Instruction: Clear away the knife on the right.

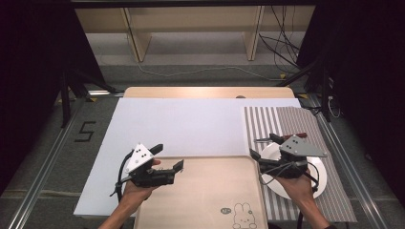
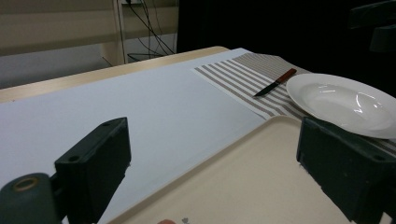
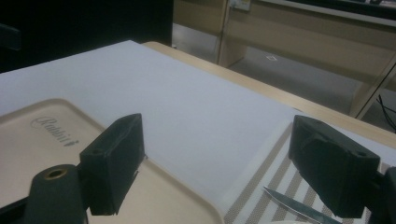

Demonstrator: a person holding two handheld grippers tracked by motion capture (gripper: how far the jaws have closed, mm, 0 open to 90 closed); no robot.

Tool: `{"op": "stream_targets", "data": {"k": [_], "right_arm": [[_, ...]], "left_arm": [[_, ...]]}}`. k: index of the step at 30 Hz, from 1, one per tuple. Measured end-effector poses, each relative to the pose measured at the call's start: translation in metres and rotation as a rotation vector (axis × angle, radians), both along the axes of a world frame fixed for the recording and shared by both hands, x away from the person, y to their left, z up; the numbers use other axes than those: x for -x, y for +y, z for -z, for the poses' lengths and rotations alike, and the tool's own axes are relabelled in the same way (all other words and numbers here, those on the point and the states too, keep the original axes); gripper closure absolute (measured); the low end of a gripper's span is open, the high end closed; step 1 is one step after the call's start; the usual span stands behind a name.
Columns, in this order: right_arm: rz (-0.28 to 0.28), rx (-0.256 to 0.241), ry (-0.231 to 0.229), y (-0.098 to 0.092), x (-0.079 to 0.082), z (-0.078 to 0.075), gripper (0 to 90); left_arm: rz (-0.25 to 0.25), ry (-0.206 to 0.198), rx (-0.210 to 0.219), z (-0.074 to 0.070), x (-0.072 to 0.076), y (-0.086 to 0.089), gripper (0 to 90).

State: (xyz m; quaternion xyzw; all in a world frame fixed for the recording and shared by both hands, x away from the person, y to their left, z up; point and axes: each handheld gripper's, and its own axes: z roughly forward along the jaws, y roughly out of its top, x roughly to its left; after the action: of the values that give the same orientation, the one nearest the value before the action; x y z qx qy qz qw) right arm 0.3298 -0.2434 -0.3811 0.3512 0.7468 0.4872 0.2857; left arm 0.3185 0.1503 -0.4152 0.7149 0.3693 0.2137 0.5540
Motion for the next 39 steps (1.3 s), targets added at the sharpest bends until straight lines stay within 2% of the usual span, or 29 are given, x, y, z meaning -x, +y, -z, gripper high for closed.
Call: {"op": "stream_targets", "data": {"k": [19, 25, 26, 30, 31, 33, 34, 37, 39], "right_arm": [[0.035, 0.079, 0.091, -0.022, -0.039, -0.002, 17.7], [0.050, 0.098, 0.145, -0.030, -0.056, -0.002, 18.1], [0.045, 0.109, 0.168, -0.033, -0.060, -0.004, 18.1], [0.046, 0.134, 0.167, -0.035, -0.065, -0.008, 19.4], [0.057, 0.157, 0.197, -0.038, -0.072, -0.010, 18.5], [0.063, 0.156, 0.206, -0.040, -0.074, -0.010, 18.5], [0.084, 0.151, 0.233, -0.045, -0.080, -0.009, 18.5], [0.103, 0.173, 0.267, -0.051, -0.086, -0.007, 18.5], [0.110, 0.184, 0.274, -0.053, -0.088, -0.006, 18.5]], "left_arm": [[-0.010, 0.005, 0.004, 0.000, -0.001, 0.001, 9.9], [-0.010, 0.005, 0.004, 0.000, -0.002, 0.001, 9.9], [-0.011, 0.005, 0.003, 0.001, -0.002, 0.001, 9.9], [-0.010, 0.006, 0.004, 0.001, -0.002, 0.001, 9.9], [-0.012, 0.007, 0.004, 0.001, -0.002, 0.001, 9.9], [-0.013, 0.006, 0.003, 0.001, -0.002, 0.002, 9.9], [-0.014, 0.007, 0.006, 0.001, -0.002, 0.001, 9.9], [-0.016, 0.008, 0.008, 0.001, -0.002, 0.001, 9.9], [-0.015, 0.008, 0.007, 0.001, -0.002, 0.001, 9.9]]}}
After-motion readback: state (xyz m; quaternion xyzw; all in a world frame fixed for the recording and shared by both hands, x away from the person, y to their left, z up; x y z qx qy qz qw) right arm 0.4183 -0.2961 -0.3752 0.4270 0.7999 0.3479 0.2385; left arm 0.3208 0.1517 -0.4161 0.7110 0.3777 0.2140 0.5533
